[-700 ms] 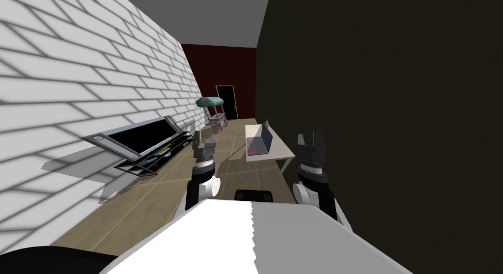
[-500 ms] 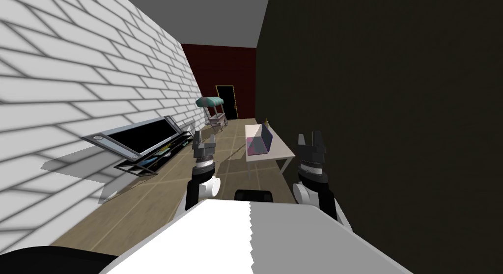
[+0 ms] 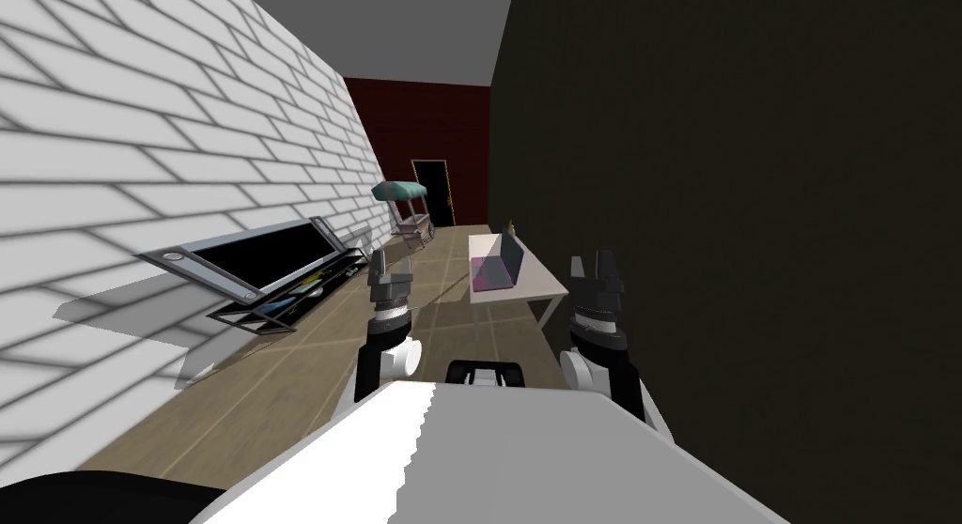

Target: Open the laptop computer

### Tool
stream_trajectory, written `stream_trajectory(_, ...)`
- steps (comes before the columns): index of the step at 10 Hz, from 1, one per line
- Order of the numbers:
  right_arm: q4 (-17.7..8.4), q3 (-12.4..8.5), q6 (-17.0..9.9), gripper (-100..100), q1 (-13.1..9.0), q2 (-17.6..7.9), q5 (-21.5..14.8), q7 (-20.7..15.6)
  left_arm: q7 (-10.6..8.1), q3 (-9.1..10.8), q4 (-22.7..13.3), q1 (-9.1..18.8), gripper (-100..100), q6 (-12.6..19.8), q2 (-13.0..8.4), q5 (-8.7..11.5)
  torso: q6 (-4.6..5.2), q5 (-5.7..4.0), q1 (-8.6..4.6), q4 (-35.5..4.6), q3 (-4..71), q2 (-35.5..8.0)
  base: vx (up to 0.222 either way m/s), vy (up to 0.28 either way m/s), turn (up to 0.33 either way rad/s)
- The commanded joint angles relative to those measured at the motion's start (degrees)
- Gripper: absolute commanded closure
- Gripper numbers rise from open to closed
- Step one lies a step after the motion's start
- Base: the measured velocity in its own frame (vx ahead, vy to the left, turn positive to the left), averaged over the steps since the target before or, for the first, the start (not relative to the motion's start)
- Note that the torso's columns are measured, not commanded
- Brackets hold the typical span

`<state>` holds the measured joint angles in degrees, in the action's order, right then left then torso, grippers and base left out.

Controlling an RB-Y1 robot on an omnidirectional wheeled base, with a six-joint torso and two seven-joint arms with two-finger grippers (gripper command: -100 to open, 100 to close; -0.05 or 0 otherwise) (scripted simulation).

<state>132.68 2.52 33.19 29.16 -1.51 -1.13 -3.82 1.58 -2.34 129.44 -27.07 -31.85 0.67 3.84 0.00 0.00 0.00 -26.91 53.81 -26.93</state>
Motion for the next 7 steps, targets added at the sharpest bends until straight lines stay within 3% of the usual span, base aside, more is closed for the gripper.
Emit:
stream_trajectory(1,0.0,0.0,0.0,0,0.0,0.0,0.0,0.0,0.0,0.0,0.0,0.0,0,0.0,0.0,0.0,0.0,0.0,0.0,-4.23,8.46,-4.23,0.0,0.0,0.0)
stream_trajectory(2,0.0,0.0,0.0,0,0.0,0.0,0.0,0.0,0.0,0.0,0.0,0.0,0,0.0,0.0,0.0,0.0,0.0,0.0,-8.46,16.91,-8.46,0.0,0.0,0.0)
stream_trajectory(3,-0.55,0.36,-0.6,-100,-0.48,-2.02,1.11,1.04,0.0,0.0,0.0,0.0,0,0.0,0.0,0.0,0.0,0.0,0.0,-12.69,25.38,-12.69,0.014,-0.017,0.016)
stream_trajectory(4,-0.9,0.6,-0.98,-100,-0.78,-2.9,1.83,1.72,0.0,0.0,-0.02,-0.01,0,0.0,0.0,0.0,0.0,-0.01,-0.06,-14.57,29.34,-14.59,0.017,-0.037,0.022)
stream_trajectory(7,-2.93,1.99,-3.24,-100,-2.59,-5.91,6.07,5.7,0.0,0.01,-0.03,-0.01,0,0.01,-0.01,0.0,-0.01,-0.04,-0.13,-15.34,30.78,-15.29,0.03,-0.078,0.034)
